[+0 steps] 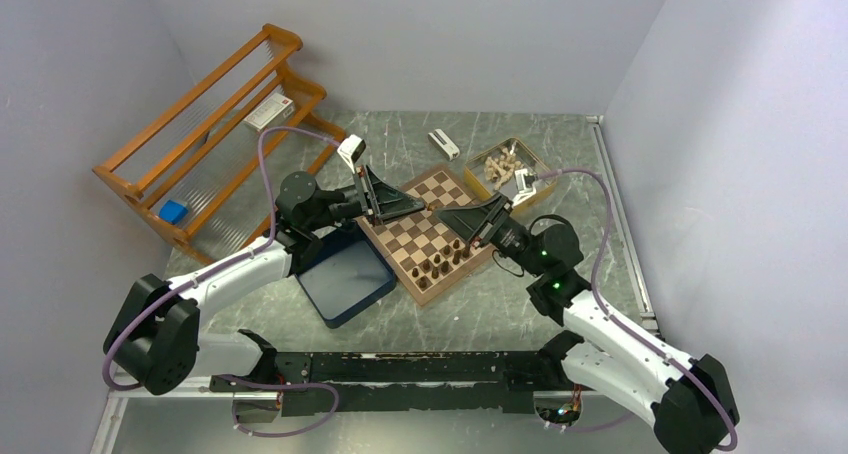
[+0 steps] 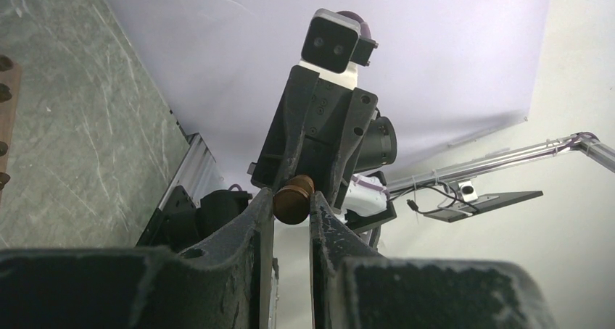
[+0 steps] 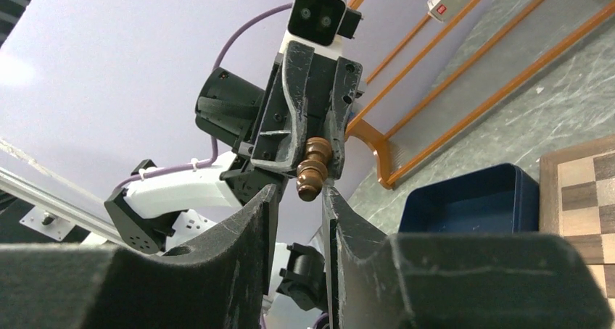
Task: Set up the chess pieces on the board
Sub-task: Place the chess piece on the chessboard.
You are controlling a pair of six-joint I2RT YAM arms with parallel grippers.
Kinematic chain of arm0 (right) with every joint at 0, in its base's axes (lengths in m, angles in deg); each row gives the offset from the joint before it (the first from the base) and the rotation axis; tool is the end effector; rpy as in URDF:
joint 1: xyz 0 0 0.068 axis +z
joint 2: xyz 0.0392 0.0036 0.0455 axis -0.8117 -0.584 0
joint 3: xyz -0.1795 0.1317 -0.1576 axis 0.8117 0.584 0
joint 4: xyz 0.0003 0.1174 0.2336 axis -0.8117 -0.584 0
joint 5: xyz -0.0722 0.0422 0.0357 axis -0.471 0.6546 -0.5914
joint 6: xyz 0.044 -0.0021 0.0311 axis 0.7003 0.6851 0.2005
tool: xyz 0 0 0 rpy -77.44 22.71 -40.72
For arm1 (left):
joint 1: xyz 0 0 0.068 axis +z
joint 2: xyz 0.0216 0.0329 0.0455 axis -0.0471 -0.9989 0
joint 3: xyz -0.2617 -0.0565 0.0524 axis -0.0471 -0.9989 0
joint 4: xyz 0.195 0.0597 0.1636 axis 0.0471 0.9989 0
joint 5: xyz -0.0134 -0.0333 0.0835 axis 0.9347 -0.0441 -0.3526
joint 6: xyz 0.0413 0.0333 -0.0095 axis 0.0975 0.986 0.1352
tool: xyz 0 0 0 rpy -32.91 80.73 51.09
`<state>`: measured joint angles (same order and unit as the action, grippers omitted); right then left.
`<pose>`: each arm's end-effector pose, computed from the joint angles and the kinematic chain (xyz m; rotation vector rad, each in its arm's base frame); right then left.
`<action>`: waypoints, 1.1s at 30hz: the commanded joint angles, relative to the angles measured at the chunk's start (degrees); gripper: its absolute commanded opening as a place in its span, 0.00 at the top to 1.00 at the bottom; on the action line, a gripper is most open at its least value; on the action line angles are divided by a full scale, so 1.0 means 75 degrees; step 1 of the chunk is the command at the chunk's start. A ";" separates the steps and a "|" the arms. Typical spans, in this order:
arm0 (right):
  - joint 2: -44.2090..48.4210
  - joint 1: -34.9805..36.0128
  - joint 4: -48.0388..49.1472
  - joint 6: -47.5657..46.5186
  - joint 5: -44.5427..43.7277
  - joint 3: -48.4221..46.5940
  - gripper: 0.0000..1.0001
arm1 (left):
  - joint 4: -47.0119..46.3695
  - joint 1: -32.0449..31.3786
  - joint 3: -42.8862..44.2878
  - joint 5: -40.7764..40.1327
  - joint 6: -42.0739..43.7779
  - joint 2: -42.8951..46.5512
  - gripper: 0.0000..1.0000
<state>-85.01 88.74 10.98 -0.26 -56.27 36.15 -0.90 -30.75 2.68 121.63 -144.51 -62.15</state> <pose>0.1558 0.1212 0.3011 0.0013 1.4959 1.5927 0.2239 -0.1752 0.3035 0.0069 1.8169 -2.0150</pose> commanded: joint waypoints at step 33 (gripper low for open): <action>0.0039 -0.0085 -0.0764 -0.1271 -0.0617 -0.0092 1.00 | 0.1356 0.0019 0.0399 -0.0154 0.1355 0.0396 0.49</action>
<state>-87.09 88.66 12.03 -2.84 -57.86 36.91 4.19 -30.77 2.76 121.44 -139.68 -61.34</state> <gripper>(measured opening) 0.174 0.456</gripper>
